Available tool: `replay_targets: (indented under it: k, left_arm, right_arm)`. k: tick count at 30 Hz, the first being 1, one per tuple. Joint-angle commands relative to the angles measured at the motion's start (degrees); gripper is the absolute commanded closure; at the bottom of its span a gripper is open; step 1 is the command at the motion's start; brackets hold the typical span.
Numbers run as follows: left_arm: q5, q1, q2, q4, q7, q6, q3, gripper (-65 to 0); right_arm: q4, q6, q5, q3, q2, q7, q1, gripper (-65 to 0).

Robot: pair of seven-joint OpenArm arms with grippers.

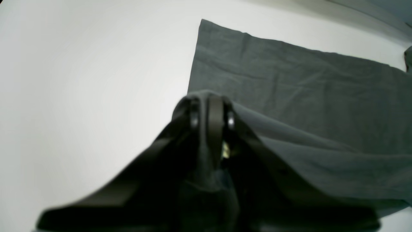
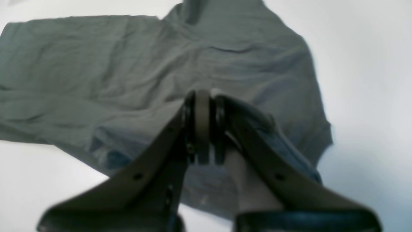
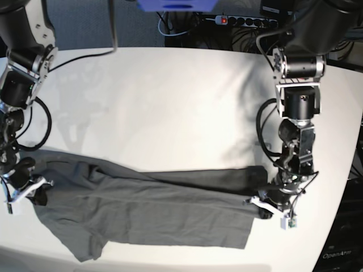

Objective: Fold the T-shirt properly

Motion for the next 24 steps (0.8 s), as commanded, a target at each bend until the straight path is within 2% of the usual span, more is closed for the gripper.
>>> replay_targets:
  k: [1, 6, 10, 13, 24]
  left_arm:
    - [-0.28, -1.84, -0.26, 0.86, -1.63, 0.01, -0.25, -2.5]
    - [-0.28, -1.23, -0.26, 1.04, -1.63, 0.01, -0.25, -2.5]
    - [-0.28, -1.23, -0.35, 0.86, -1.63, 0.01, -0.25, -2.5]
    - [-0.28, -1.14, -0.44, 0.86, -1.63, 0.01, -0.25, -2.5]
    - [-0.28, -1.14, -0.26, 0.95, -1.63, -0.08, -0.25, -2.5]
  right_arm:
    - [0.56, 0.36, 0.69, -0.55, 1.19, 2.08, 2.67, -1.5]
    - [-8.05, 0.36, -2.38, -1.16, 1.19, 3.31, 7.77, -1.5]
    - [-12.45, 0.36, -4.49, -1.16, 1.19, 6.22, 9.27, -1.5]
    - [-14.91, 0.36, -6.43, -1.16, 1.01, 6.39, 10.76, -1.5]
    - [-16.05, 0.36, -7.57, -1.25, 0.57, 5.25, 12.70, -1.5]
